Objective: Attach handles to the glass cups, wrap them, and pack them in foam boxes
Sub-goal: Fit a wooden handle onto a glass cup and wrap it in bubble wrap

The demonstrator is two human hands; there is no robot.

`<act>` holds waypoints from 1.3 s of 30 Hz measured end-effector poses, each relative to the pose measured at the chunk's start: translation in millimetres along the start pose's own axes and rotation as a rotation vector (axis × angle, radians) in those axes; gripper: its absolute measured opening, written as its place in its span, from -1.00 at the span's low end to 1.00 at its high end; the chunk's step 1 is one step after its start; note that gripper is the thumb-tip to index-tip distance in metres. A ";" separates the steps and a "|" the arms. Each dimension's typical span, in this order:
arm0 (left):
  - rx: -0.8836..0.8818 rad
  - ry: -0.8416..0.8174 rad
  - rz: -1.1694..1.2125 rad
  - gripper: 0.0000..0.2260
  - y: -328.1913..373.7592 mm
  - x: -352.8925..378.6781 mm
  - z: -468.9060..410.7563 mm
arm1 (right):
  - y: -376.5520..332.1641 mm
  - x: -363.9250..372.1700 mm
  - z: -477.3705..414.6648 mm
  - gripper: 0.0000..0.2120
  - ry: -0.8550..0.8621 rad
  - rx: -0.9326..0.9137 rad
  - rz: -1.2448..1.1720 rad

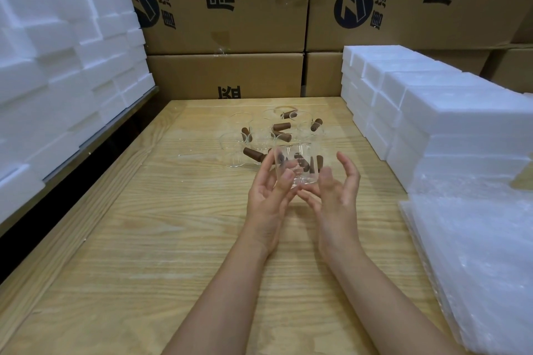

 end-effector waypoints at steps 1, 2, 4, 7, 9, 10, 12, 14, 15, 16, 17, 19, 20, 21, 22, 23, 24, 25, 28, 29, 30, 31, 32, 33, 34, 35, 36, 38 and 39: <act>0.014 0.004 0.003 -0.12 1.0 0.2 -0.3 | -0.7 0.1 0.0 -0.48 -0.005 -0.022 0.025; 0.025 0.006 0.006 -0.11 1.4 0.2 -0.6 | -0.3 0.5 0.3 -0.50 -0.014 -0.034 0.041; 0.044 0.005 0.001 -0.13 1.5 0.9 -0.7 | 1.8 3.2 1.5 -0.52 -0.043 -0.045 0.071; 0.066 0.006 -0.048 -0.18 1.6 2.0 -0.6 | 4.6 6.6 1.7 -0.57 -0.067 -0.034 0.058; 0.077 0.002 -0.077 -0.18 2.6 3.0 0.3 | 5.2 5.5 0.7 -0.57 -0.057 -0.030 0.041; 0.085 -0.004 -0.098 -0.18 3.2 3.6 0.8 | 4.9 4.6 0.5 -0.56 -0.051 -0.028 0.034; 0.119 -0.028 -0.151 -0.22 4.3 4.7 2.9 | 4.8 2.9 -0.4 -0.56 -0.033 -0.005 -0.008; 0.159 -0.065 -0.212 -0.30 5.3 7.7 5.7 | 4.6 -0.2 -3.3 -0.55 -0.001 0.043 -0.112; 0.175 -0.081 -0.242 -0.33 5.2 9.2 7.2 | 4.3 -2.0 -5.1 -0.54 0.016 0.066 -0.174; 0.193 -0.091 -0.268 -0.36 5.7 11.1 8.9 | 4.2 -3.5 -6.6 -0.56 0.031 0.088 -0.228; 0.214 -0.090 -0.288 -0.38 6.1 12.1 10.7 | 4.8 -5.0 -7.5 -0.60 0.047 0.110 -0.268; 0.254 -0.048 -0.317 -0.45 7.0 11.9 12.8 | 7.2 -7.2 -7.8 -0.71 0.066 0.160 -0.309; 0.266 -0.020 -0.322 -0.50 7.0 11.1 13.4 | 8.7 -7.2 -7.3 -0.73 0.065 0.185 -0.327; 0.264 0.004 -0.316 -0.54 6.3 10.0 13.8 | 10.3 -6.6 -6.7 -0.73 0.061 0.211 -0.347; 0.246 0.027 -0.294 -0.57 4.7 8.7 13.0 | 11.5 -5.2 -5.7 -0.70 0.054 0.238 -0.368; 0.222 0.048 -0.272 -0.57 2.8 6.8 11.5 | 13.3 -3.8 -4.9 -0.67 0.044 0.264 -0.379; 0.198 0.067 -0.264 -0.55 1.6 5.2 9.7 | 15.4 -1.6 -4.1 -0.64 0.029 0.288 -0.382; 0.180 0.073 -0.271 -0.50 1.4 4.7 8.0 | 18.0 0.5 -3.4 -0.64 0.012 0.309 -0.377; 0.171 0.051 -0.320 -0.62 0.3 6.7 3.1 | 26.1 6.2 -0.8 -0.61 -0.025 0.368 -0.378; 0.182 0.049 -0.331 -0.72 -0.4 6.5 2.5 | 27.5 7.0 -0.5 -0.59 -0.033 0.382 -0.375; 0.190 0.049 -0.327 -0.77 -1.1 5.4 1.9 | 27.6 7.7 -0.4 -0.58 -0.045 0.384 -0.362; 0.200 0.050 -0.321 -0.77 -0.7 4.1 2.1 | 27.5 7.5 -0.8 -0.58 -0.055 0.378 -0.332; 0.213 0.053 -0.315 -0.76 0.3 3.1 2.5 | 27.2 6.9 -1.5 -0.59 -0.060 0.365 -0.286; 0.222 0.058 -0.311 -0.76 1.0 2.1 2.7 | 26.7 5.6 -2.5 -0.60 -0.055 0.340 -0.219; 0.231 0.059 -0.305 -0.78 1.4 2.0 2.9 | 24.8 4.1 -3.4 -0.63 -0.043 0.302 -0.142; 0.240 0.056 -0.298 -0.80 2.1 2.7 3.4 | 21.8 2.0 -4.5 -0.65 -0.023 0.253 -0.072; 0.249 0.050 -0.291 -0.81 3.3 3.6 4.1 | 18.2 0.2 -5.3 -0.64 -0.002 0.202 -0.026; 0.261 0.048 -0.299 -0.76 4.9 4.7 5.6 | 11.4 -0.7 -5.7 -0.52 0.000 0.127 -0.007; 0.267 0.052 -0.309 -0.70 5.7 5.4 6.5 | 9.5 0.0 -5.9 -0.47 -0.018 0.109 -0.014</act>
Point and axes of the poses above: each hand's wrist, its own z-axis away from the middle knuckle, its own x-axis out of the palm, y = z × x, the point moved 6 cm from there along -z, towards the middle knuckle, and after that the axes turned 2 degrees about y, right-handed, at the moved point
